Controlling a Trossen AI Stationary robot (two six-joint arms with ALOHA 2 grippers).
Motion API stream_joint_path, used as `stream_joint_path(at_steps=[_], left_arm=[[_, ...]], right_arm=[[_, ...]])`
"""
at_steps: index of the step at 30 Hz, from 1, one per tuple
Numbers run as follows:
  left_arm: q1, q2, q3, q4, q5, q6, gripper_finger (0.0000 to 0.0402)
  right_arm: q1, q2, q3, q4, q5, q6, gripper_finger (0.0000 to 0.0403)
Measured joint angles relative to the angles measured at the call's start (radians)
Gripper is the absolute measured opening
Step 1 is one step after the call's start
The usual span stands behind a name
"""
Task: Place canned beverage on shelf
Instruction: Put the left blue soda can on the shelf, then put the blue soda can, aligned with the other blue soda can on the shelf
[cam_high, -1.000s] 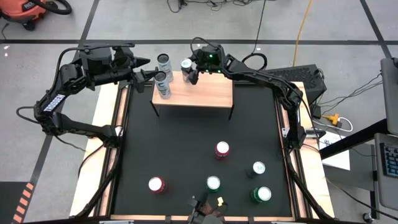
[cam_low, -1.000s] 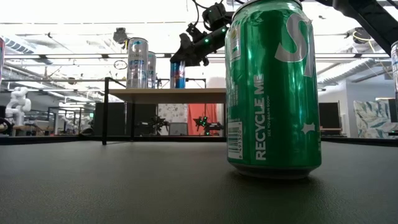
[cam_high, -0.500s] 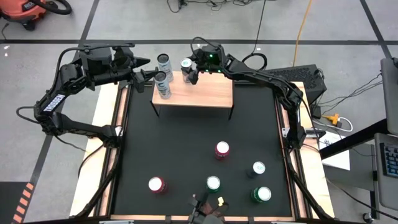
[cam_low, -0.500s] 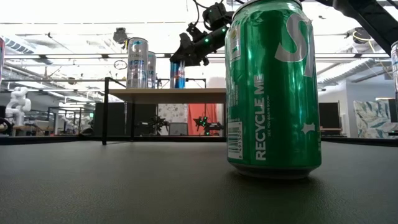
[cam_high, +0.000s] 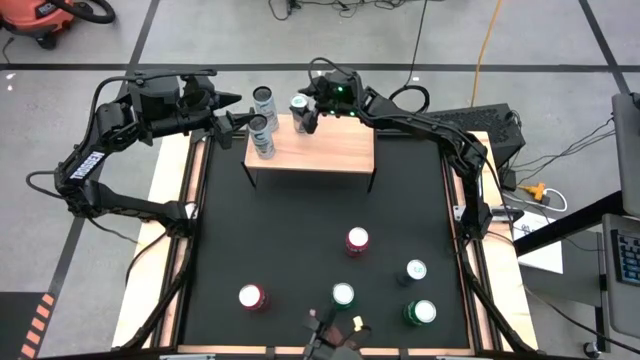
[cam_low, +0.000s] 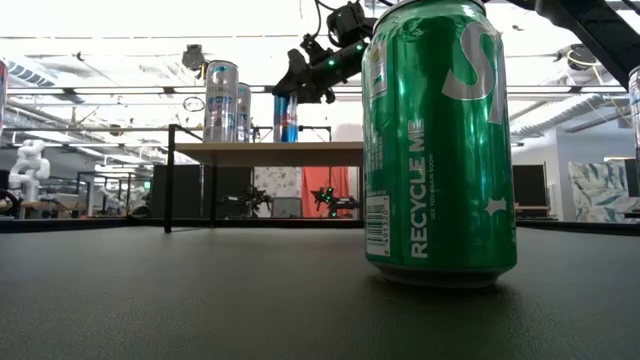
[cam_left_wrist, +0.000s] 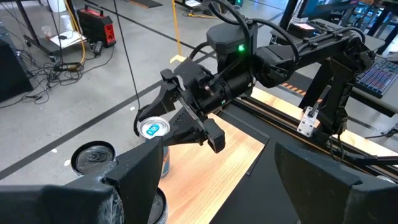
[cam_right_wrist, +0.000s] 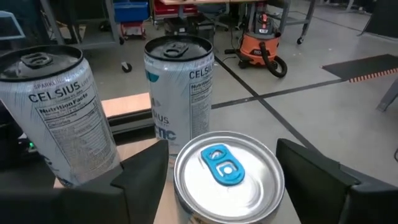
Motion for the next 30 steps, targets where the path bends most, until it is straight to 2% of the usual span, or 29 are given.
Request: stream_joint_path(at_steps=[8, 14, 21, 30], left_arm=[[0.000, 0.000, 0.000, -0.002, 0.000, 0.000, 0.0310], [0.000, 0.000, 0.000, -0.003, 0.000, 0.001, 0.0310], [0.000, 0.000, 0.000, -0.003, 0.013, 0.002, 0.0310], [0.000, 0.000, 0.000, -0.003, 0.104, 0.001, 0.0310]], right_arm=[[-0.011, -0.057, 0.000, -0.001, 0.026, -0.002, 0.0278], [-0.022, -0.143, 0.000, -0.072, 0.040, -0.011, 0.0278], [-0.020, -0.279, 0.000, -0.245, 0.054, -0.033, 0.0277], [0.015, -0.464, 0.000, -0.529, 0.055, 0.018, 0.0277]])
